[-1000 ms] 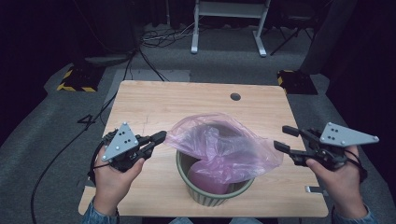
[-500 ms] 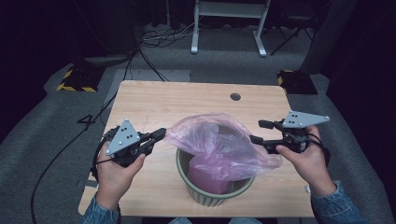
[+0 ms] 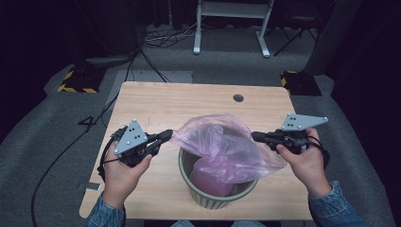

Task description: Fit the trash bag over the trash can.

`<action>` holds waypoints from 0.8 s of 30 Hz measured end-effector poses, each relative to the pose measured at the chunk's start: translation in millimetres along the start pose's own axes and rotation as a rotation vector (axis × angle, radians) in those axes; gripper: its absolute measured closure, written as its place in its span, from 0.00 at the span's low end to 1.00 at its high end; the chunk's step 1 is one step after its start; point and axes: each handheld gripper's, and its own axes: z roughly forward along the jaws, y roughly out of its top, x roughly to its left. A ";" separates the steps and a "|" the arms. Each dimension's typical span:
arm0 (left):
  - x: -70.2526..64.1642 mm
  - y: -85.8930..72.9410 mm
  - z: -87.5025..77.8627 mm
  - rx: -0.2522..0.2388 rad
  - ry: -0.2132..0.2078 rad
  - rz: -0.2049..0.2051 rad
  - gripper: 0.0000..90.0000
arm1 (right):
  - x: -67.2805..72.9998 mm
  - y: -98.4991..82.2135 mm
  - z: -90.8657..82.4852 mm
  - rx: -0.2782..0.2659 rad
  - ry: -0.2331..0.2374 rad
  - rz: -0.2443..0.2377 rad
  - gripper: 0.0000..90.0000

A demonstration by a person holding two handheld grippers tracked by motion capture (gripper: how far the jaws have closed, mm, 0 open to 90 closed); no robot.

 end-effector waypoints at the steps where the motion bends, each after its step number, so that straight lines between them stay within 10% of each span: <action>1: 2.0 -0.8 1.2 0.006 0.006 -0.002 1.00 | -1.4 0.8 -0.5 0.000 -0.010 0.001 1.00; 10: 23.0 -27.3 16.4 0.107 0.028 -0.066 1.00 | -28.9 -20.8 17.4 0.093 -0.035 0.067 1.00; 20: 25.2 -51.7 15.9 0.128 0.029 -0.098 0.94 | -26.7 -46.3 17.5 0.120 0.012 0.092 1.00; 24: 21.2 -43.7 5.6 0.090 0.053 -0.076 0.74 | -26.2 -42.5 4.3 0.062 -0.058 0.078 0.69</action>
